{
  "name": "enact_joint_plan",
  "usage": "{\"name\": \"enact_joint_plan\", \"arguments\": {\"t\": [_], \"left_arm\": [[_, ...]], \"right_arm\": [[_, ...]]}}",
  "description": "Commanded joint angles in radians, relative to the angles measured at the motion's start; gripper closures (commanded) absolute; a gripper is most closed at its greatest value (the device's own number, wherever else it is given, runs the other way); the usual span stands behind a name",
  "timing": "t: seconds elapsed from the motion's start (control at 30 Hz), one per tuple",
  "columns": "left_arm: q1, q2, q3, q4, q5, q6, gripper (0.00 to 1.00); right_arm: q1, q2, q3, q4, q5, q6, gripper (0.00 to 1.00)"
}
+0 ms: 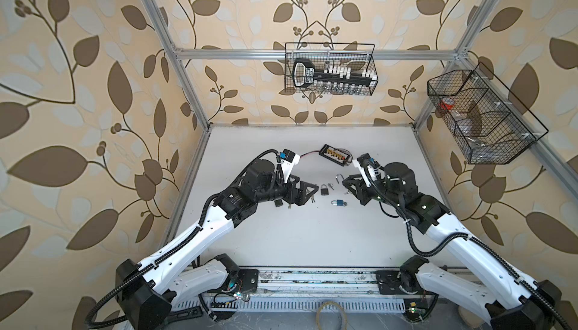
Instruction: Lock with the key
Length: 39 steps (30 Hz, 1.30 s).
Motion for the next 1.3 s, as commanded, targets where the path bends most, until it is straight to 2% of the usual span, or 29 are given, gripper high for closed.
{"name": "enact_joint_plan", "arguments": {"t": [0.0,0.27,0.53,0.73,0.9,1.0,1.07,1.1,1.27], "left_arm": [[-0.007,0.026,0.022,0.024,0.154,0.032,0.12],[-0.048,0.063,0.023,0.05,0.19,0.029,0.24],[-0.086,0.113,0.034,0.072,0.19,0.026,0.46],[-0.104,0.147,0.049,0.079,0.174,0.023,0.71],[-0.107,0.156,0.049,0.084,0.161,0.021,0.84],[-0.107,0.16,0.051,0.087,0.159,0.02,0.84],[-0.107,0.163,0.056,0.09,0.162,0.019,0.72],[-0.107,0.164,0.057,0.092,0.162,0.017,0.71],[-0.107,0.168,0.06,0.091,0.161,0.017,0.83]], "right_arm": [[0.053,0.016,0.055,-0.067,-0.051,-0.187,1.0],[0.198,0.016,0.084,-0.118,0.05,-0.326,1.0],[0.224,0.024,0.098,-0.138,0.044,-0.356,1.0],[0.23,0.028,0.097,-0.139,0.04,-0.355,1.0],[0.23,0.028,0.094,-0.136,0.036,-0.356,1.0],[0.231,0.034,0.095,-0.141,0.026,-0.361,1.0],[0.231,0.04,0.095,-0.144,0.021,-0.362,1.0],[0.231,0.042,0.095,-0.144,0.019,-0.363,1.0],[0.233,0.045,0.094,-0.146,0.017,-0.364,1.0]]}}
